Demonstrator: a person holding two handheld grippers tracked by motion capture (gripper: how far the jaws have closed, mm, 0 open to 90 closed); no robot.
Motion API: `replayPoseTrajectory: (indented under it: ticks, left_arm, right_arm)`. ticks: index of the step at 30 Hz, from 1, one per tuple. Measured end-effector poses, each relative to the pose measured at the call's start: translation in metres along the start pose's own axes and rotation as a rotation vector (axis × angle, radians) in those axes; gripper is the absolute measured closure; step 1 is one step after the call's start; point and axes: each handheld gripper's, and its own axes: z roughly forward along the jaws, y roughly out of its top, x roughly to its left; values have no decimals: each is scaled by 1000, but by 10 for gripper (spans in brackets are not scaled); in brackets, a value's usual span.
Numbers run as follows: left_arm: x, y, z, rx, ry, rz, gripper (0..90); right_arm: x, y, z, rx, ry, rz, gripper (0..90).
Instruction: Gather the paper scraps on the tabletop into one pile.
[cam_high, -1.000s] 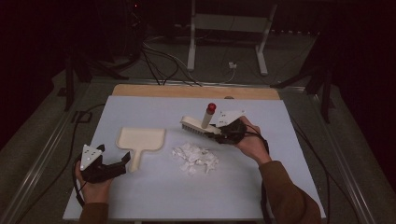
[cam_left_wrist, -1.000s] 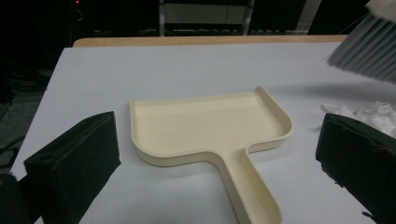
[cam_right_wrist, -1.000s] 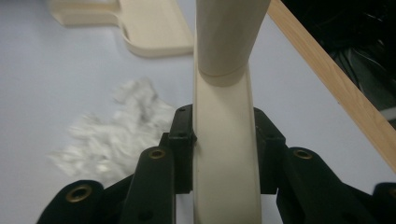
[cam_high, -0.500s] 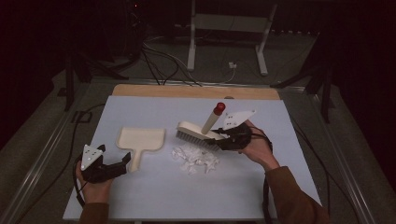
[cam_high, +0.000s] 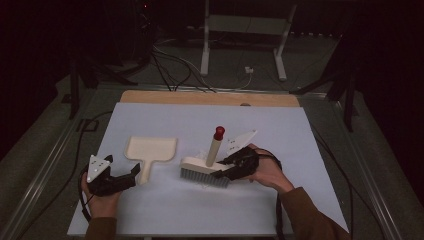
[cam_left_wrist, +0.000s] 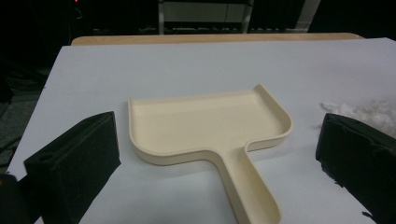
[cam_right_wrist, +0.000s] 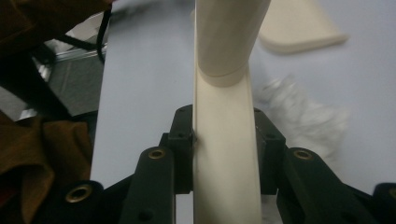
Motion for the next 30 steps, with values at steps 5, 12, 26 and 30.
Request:
replayPoseTrajectory:
  ticks: [5,12,26,30]
  left_arm:
    - [1,0,0,0,1,-3,5]
    - [1,0,0,0,1,-2,4]
    - [2,0,-1,-1,2,-3,5]
    - [2,0,0,-1,2,-5,4]
  right_arm:
    - [-10,-6,16,96,59,25,680]
    - [-23,-8,18,124,-15,-89,680]
    - [-36,-5,15,111,-101,-172,681]
    - [-30,-6,10,65,-74,-111,680]
